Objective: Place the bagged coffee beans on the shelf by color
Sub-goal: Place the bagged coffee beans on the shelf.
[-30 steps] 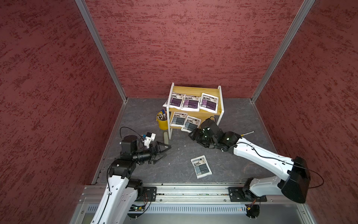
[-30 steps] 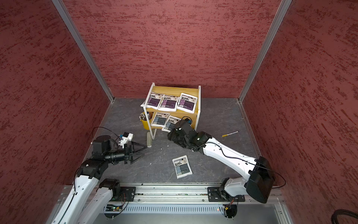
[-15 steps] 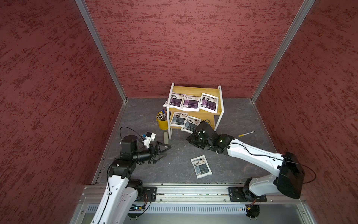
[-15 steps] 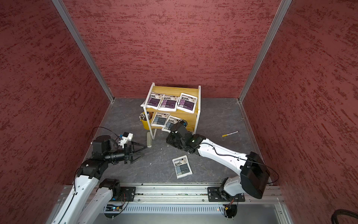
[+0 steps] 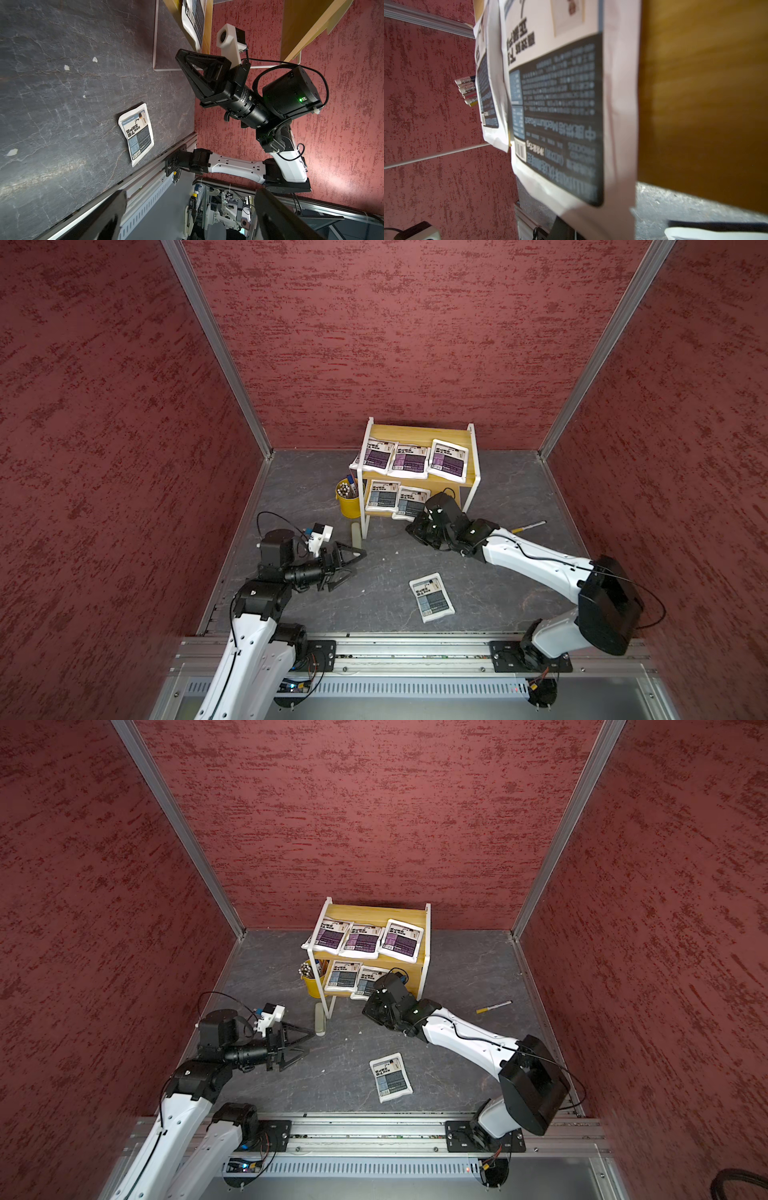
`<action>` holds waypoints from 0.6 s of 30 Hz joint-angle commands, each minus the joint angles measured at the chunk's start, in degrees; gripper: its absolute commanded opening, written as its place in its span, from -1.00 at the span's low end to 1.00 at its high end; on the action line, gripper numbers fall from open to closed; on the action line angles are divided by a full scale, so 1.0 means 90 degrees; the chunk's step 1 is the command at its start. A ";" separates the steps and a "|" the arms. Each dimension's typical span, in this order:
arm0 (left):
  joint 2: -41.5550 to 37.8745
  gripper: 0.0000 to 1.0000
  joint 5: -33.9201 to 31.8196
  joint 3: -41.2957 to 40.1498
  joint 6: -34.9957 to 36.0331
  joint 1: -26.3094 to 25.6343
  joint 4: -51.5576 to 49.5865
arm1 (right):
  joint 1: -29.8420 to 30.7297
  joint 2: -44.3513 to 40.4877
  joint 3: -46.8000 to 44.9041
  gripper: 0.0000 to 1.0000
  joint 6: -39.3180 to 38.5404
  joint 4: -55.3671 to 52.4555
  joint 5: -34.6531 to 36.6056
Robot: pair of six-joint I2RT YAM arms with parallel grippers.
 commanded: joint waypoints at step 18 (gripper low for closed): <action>-0.0088 1.00 -0.0037 -0.0051 0.0362 0.0119 -0.0266 | -0.0062 0.0336 0.0498 -0.81 -0.0124 0.0279 -0.0242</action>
